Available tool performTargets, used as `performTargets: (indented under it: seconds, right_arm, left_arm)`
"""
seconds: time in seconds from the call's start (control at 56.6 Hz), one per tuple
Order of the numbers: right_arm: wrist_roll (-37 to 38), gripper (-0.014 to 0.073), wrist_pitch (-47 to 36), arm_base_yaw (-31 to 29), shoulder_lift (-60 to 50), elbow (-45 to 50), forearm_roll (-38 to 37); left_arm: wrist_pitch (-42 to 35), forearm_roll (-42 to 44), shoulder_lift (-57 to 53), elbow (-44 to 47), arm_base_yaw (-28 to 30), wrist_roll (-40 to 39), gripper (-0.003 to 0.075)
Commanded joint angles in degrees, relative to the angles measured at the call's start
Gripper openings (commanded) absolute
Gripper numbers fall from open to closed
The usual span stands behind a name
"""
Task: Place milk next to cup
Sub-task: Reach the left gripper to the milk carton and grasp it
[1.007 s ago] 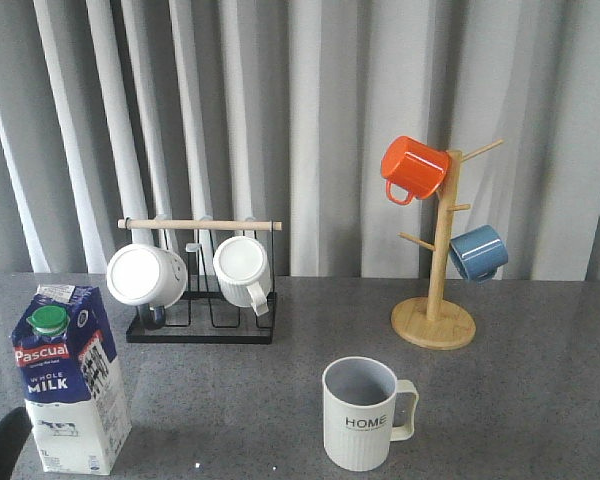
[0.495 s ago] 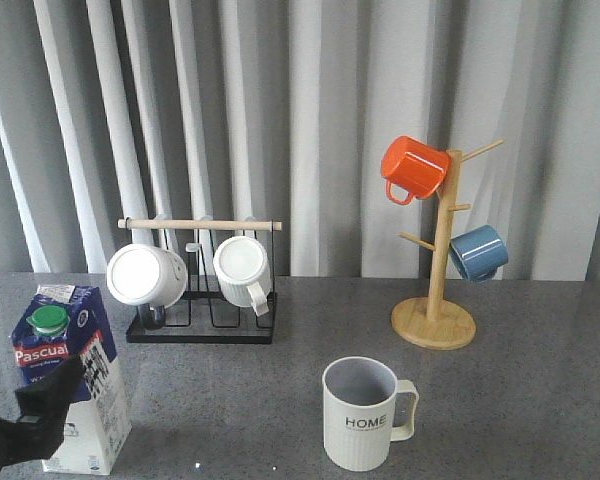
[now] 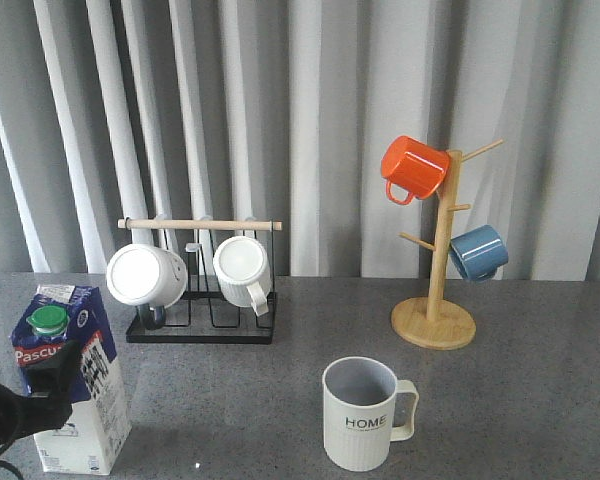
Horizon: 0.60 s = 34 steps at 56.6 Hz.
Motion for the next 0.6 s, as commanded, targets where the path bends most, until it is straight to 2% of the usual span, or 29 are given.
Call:
performTargets:
  seconds: [0.0,0.583]
  right_arm:
    - [0.02,-0.0003,-0.84,-0.07,0.33,-1.73,0.22]
    - [0.02,-0.0003,-0.84,-0.07,0.33,-1.73,0.22]
  left_arm:
    - [-6.46,-1.09,-1.19,-1.90,-0.27,1.64,0.0714]
    - [-2.86,-0.89,4.60,-8.04,-0.27,2.01,0.0708]
